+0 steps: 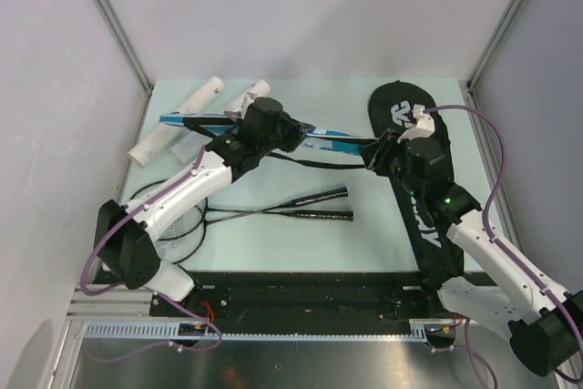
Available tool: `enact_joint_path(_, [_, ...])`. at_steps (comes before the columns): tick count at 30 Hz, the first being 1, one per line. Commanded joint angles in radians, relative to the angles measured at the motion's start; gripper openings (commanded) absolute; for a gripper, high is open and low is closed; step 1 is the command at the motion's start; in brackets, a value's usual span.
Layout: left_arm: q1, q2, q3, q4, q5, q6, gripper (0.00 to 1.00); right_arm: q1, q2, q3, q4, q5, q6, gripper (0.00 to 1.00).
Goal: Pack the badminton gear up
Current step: Zip the racket bag at the center of the board.
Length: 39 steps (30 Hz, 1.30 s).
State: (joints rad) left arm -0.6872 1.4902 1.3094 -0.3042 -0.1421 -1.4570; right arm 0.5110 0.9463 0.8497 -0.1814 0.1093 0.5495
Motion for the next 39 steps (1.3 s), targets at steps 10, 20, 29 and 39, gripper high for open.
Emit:
enact_joint_path(10, [-0.031,-0.133,0.041,0.051,-0.218,0.17,0.0,-0.015,-0.018,0.038,0.002,0.132,-0.034,0.0])
enact_joint_path(20, [0.051,-0.226,0.014,0.051,-0.413,0.388,0.0,-0.232,-0.144,-0.009,-0.185,-0.077,-0.169,0.0])
enact_joint_path(29, [0.152,-0.242,0.034,0.05,-0.324,0.463,0.0,-0.373,-0.19,-0.109,-0.214,-0.192,-0.166,0.0])
enact_joint_path(39, [0.19,-0.206,0.051,0.054,-0.318,0.55,0.0,-0.416,-0.248,-0.115,-0.389,-0.249,-0.171,0.0])
